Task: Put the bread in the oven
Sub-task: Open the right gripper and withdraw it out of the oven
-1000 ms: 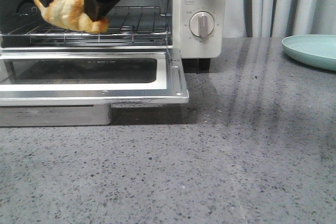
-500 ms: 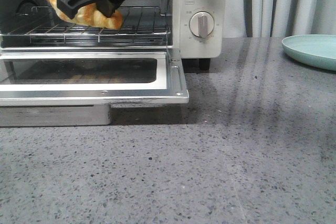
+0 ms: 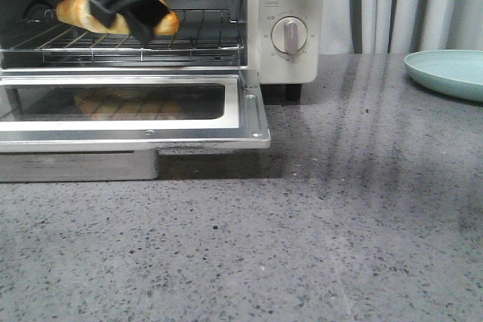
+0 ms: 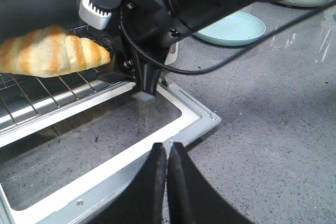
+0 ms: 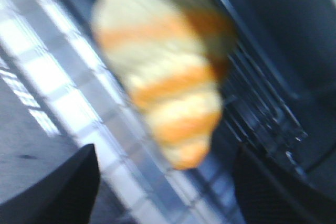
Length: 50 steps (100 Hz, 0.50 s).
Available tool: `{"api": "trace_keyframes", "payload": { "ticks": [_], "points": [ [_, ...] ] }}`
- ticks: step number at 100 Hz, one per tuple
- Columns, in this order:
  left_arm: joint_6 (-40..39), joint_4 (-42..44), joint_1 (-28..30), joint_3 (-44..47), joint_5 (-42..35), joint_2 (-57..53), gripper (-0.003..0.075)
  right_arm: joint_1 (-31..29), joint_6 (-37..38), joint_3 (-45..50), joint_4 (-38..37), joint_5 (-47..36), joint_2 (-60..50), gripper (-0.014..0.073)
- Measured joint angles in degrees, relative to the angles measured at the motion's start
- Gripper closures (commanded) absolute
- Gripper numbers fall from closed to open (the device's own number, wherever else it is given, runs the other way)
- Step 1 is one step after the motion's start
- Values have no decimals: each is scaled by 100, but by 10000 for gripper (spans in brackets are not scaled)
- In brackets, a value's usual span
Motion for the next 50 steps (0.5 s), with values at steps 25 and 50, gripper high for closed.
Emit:
{"api": "trace_keyframes", "payload": {
  "ticks": [25,50],
  "points": [
    [0,0,0,0,-613,-258,742,703,0,204,303,-36,-669,657],
    [0,571,0,24,-1098,-768,742,876,4,1430,314,-530,-2583,657]
  ]
}}
